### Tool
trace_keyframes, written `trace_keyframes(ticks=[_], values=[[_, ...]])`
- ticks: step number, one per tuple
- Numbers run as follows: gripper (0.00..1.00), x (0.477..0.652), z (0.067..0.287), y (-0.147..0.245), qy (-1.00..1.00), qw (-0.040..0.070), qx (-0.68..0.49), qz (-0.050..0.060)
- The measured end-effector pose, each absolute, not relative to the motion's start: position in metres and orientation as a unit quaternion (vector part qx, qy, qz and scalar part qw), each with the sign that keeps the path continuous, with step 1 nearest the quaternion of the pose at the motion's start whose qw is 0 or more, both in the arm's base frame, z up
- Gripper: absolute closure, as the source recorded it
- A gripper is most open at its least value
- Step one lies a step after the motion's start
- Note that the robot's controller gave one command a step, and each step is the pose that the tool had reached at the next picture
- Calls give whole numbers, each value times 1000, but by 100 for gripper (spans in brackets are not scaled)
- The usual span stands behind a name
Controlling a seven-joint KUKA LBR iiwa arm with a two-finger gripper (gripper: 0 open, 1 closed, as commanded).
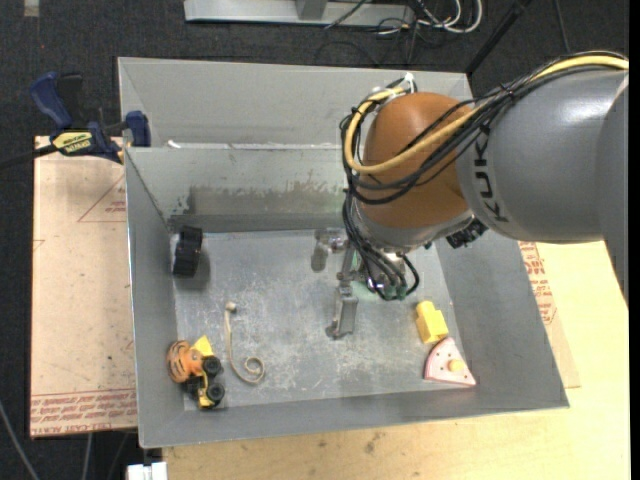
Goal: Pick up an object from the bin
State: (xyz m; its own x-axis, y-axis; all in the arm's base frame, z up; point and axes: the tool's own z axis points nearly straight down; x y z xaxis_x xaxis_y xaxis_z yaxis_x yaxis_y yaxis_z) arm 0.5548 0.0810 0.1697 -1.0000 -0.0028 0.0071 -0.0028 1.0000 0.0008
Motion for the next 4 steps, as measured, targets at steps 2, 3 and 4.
trace_keyframes(ticks=[2,3,4], values=[[0,573,177,45,-1000,-1,-9,-2],[0,569,181,18,-1000,-1,3,1],[0,567,184,18,-1000,1,13,0]])
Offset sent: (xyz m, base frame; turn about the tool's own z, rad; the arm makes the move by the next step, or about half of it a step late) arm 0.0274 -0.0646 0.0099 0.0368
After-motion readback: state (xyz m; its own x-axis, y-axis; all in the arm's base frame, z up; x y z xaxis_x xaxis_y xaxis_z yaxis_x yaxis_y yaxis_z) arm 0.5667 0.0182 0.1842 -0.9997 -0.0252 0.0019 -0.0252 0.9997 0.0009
